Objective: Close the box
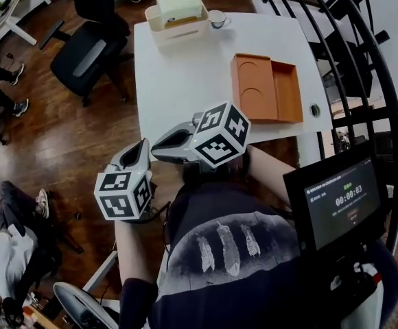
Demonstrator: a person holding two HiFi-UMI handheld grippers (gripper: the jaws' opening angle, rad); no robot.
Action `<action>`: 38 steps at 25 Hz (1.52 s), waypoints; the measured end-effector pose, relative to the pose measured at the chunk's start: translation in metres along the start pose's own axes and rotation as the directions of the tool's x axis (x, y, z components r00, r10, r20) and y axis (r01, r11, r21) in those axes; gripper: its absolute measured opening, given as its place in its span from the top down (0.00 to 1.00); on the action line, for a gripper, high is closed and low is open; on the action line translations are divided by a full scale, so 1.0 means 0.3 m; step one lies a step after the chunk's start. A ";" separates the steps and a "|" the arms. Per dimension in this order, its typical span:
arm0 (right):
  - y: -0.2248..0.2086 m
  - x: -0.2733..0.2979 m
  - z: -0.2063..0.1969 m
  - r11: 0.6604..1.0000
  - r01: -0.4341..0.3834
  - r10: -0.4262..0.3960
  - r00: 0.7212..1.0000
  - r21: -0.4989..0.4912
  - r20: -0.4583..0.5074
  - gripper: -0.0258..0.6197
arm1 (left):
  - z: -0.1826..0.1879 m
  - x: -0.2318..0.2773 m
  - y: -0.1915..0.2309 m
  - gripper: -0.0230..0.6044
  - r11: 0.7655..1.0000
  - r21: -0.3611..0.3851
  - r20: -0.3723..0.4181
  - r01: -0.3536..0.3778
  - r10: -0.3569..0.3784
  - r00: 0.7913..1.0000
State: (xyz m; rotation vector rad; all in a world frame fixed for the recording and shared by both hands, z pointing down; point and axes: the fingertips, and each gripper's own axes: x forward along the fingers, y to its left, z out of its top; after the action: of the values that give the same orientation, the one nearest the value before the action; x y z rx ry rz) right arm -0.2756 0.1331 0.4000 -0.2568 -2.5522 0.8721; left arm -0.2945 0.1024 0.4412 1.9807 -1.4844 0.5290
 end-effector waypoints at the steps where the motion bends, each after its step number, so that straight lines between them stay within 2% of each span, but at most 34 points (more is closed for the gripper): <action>1: -0.020 -0.020 0.006 1.000 0.017 -0.017 1.000 -0.002 0.005 0.95 | 0.014 0.032 -0.011 0.94 1.000 0.011 -0.004 0.024 -0.023 1.000; 6: -0.107 -0.188 0.049 0.996 0.083 -0.085 0.995 0.021 0.059 0.95 | 0.102 0.173 -0.142 0.94 0.987 0.100 -0.047 0.125 -0.121 0.992; 10: -0.131 -0.342 0.076 0.996 0.085 -0.084 0.991 -0.002 0.105 0.95 | 0.166 0.253 -0.264 0.94 0.976 0.158 -0.073 0.152 -0.142 0.987; 14: -0.157 -0.552 0.062 0.997 0.063 -0.058 0.992 -0.045 0.116 0.95 | 0.228 0.337 -0.386 0.94 0.978 0.176 -0.068 0.108 -0.097 0.993; 19: -0.275 -0.931 -0.032 0.995 0.064 -0.056 0.993 -0.077 0.103 0.95 | 0.211 0.487 -0.519 0.94 0.981 0.196 -0.104 -0.005 0.026 0.994; 23: -0.484 -1.250 -0.077 0.992 0.111 -0.105 0.991 -0.068 0.086 0.91 | 0.238 0.643 -0.588 0.94 0.973 0.218 -0.127 -0.081 0.111 0.986; 26: -0.591 -1.441 -0.143 0.981 0.190 -0.187 0.980 -0.045 0.067 0.91 | 0.213 0.726 -0.610 0.94 0.960 0.265 -0.175 -0.086 0.136 0.975; 28: -0.634 -1.541 -0.204 0.965 0.263 -0.263 0.962 0.011 0.069 0.91 | 0.157 0.746 -0.603 0.94 0.948 0.311 -0.222 -0.072 0.147 0.964; 31: -0.743 -1.672 -0.287 0.915 0.403 -0.404 0.915 0.031 0.020 0.91 | 0.096 0.794 -0.569 0.94 0.932 0.360 -0.287 -0.038 0.149 0.946; 34: -0.852 -1.760 -0.403 0.864 0.503 -0.502 0.857 -0.025 -0.113 0.91 | 0.069 0.877 -0.530 0.94 0.922 0.388 -0.333 -0.007 0.147 0.931; 36: -0.903 -1.786 -0.509 0.848 0.526 -0.527 0.819 -0.071 -0.228 0.91 | 0.051 0.927 -0.507 0.94 0.910 0.414 -0.360 0.006 0.157 0.920; 38: -0.944 -1.796 -0.630 0.838 0.527 -0.539 0.765 -0.138 -0.351 0.91 | 0.030 0.960 -0.497 0.94 0.903 0.428 -0.384 0.033 0.149 0.911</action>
State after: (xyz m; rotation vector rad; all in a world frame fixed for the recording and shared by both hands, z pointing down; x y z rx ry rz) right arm 0.2799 -0.1519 0.5280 0.2718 -2.0979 0.4966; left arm -0.0675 -0.0810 0.5834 1.9711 -1.2343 1.3081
